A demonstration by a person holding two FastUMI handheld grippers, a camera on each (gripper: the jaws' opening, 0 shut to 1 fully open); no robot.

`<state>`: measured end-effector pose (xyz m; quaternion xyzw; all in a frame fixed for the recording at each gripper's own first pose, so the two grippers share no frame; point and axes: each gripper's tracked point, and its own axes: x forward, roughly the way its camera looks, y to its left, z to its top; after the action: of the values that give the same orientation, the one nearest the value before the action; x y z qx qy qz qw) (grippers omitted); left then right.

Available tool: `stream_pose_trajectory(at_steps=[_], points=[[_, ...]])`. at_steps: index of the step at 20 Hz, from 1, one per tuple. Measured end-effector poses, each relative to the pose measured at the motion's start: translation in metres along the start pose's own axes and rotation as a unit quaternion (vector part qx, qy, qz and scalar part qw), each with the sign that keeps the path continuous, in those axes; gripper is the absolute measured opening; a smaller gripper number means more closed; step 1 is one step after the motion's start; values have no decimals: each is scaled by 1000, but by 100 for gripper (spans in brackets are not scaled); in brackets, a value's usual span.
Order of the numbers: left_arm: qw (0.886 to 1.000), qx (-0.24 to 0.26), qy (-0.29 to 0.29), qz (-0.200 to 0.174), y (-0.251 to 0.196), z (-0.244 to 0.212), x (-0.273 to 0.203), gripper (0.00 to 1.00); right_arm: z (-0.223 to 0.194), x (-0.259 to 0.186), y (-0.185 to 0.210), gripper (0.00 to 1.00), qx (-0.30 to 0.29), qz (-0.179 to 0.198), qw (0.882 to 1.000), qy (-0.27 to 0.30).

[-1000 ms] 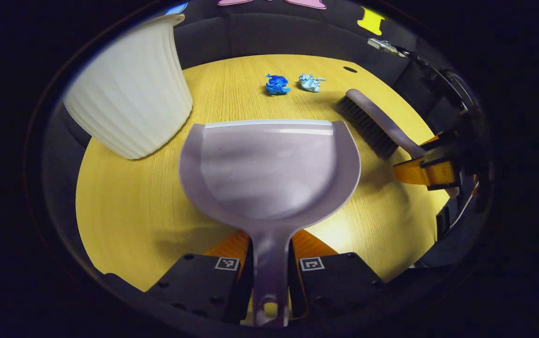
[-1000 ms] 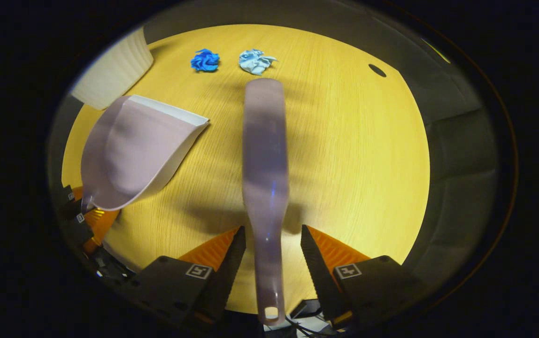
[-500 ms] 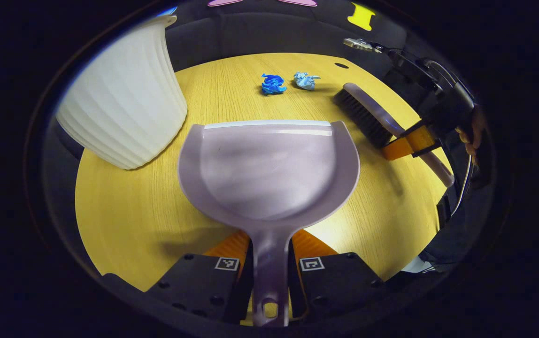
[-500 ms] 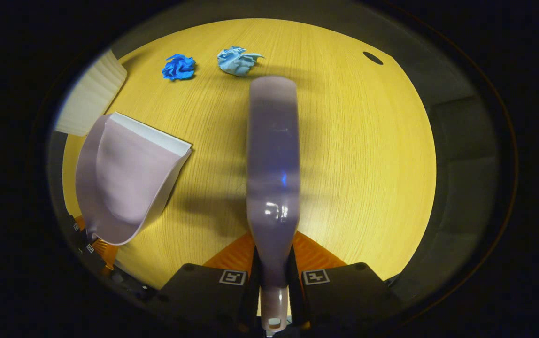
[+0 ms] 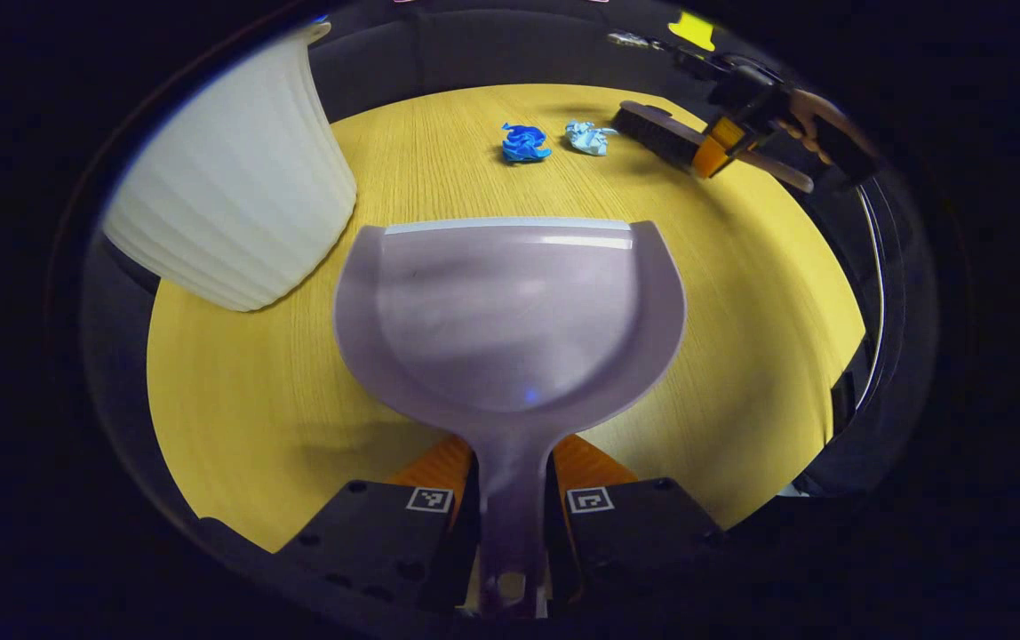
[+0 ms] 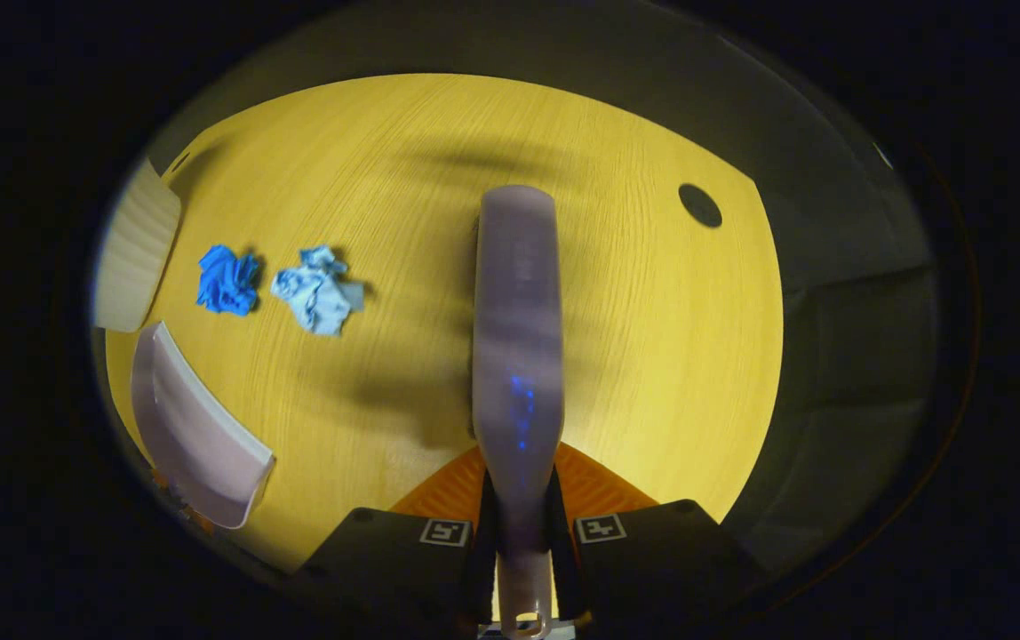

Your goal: Pick up the small broom and dustpan from the desktop, sweep the trash into the dustpan with the broom, and then empty the trash into the garbage bin.

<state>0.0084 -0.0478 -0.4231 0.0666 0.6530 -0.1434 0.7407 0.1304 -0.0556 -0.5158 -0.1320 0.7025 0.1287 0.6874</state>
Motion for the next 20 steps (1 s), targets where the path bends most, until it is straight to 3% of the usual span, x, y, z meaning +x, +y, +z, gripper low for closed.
stream_pose_trajectory(at_steps=[3,7,12,15,20], points=[[1000,2,13,-1,1,0,-2,30,40,23,-8,28,-60,-12,997,-38],[1000,5,24,5,1,0,-1,31,66,28,10,29,-108,22,993,-42],[1000,0,26,5,0,2,-1,30,76,11,65,28,-187,70,979,-42],[1000,2,25,3,0,1,-1,30,55,5,87,28,-275,81,957,-40],[1000,-1,19,-3,1,0,-2,30,12,-3,108,29,-419,116,900,-24]])
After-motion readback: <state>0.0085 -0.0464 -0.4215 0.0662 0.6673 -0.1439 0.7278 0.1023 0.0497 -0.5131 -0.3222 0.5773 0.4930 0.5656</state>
